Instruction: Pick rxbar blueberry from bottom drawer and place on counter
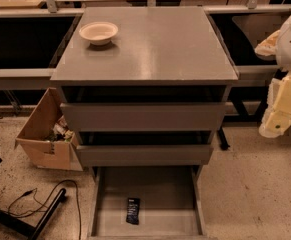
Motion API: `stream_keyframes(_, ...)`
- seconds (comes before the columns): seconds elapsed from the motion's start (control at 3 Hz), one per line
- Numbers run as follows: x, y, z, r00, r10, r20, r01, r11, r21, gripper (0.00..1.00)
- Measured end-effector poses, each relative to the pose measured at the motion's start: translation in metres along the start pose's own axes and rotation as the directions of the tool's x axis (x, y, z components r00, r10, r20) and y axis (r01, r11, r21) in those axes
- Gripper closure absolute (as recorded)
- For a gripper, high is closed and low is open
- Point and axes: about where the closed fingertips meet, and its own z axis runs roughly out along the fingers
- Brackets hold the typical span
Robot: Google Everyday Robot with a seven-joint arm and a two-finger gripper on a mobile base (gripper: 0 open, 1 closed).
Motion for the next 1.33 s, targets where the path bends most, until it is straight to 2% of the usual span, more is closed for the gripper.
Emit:
stream_keyframes(0.33,-0.001,0.0,0.0,1.0,-0.001,0.0,0.001,1.0,0.003,0.0)
stream_keyframes(0.67,-0.016,-0.001,0.037,1.0,0.027,0.002,-0.027,0.9996,-0.004,0.0)
stream_keyframes(1.0,-0.044,0.01,0.129,0.993,0.119,0.002,-0.119,0.9919,-0.044,0.0)
stream_keyframes(1.33,-0.049,0.01,0.22,0.976,0.214,-0.027,-0.215,0.9754,-0.046,0.0)
